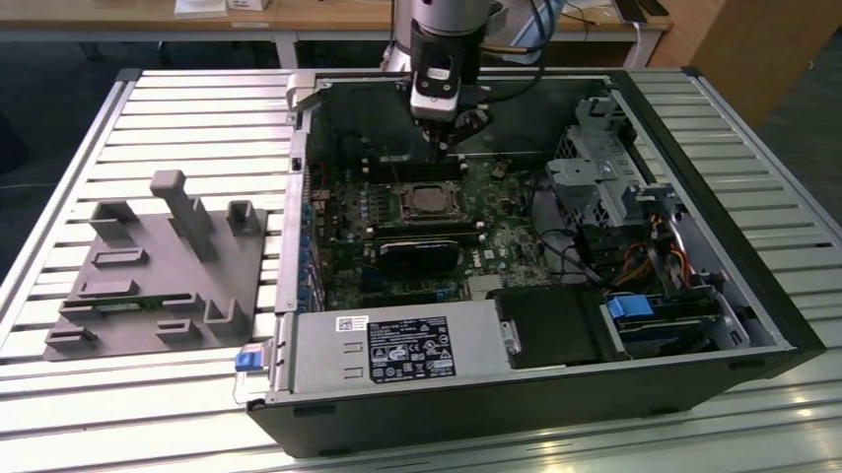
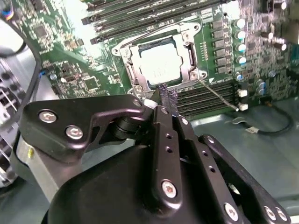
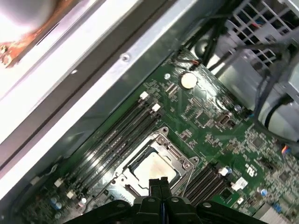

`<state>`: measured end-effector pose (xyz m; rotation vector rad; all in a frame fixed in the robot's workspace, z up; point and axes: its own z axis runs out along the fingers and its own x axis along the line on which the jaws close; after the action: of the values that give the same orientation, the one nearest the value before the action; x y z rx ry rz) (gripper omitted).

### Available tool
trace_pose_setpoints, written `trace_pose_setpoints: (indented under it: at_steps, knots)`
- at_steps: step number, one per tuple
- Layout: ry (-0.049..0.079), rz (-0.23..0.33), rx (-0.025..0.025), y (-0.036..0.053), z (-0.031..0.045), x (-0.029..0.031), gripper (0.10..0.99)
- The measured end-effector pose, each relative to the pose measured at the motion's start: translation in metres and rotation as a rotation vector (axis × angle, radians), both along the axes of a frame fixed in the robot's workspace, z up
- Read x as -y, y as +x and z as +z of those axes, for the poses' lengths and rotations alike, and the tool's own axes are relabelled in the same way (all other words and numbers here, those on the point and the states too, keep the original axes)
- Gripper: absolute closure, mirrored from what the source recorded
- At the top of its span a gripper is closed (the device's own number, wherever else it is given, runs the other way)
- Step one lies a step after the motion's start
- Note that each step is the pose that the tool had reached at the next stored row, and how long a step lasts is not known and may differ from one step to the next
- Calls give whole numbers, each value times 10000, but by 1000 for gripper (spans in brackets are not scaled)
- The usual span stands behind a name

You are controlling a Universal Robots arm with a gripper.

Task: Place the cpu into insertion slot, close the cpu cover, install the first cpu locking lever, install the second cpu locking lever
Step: 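Install the first cpu locking lever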

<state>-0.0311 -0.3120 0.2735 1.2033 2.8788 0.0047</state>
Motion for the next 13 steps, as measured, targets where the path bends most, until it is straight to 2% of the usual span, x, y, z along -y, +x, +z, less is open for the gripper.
trace_pose_setpoints:
  at_steps: [13]
  knots:
    - [0,2370,0,0,-2,0,980]
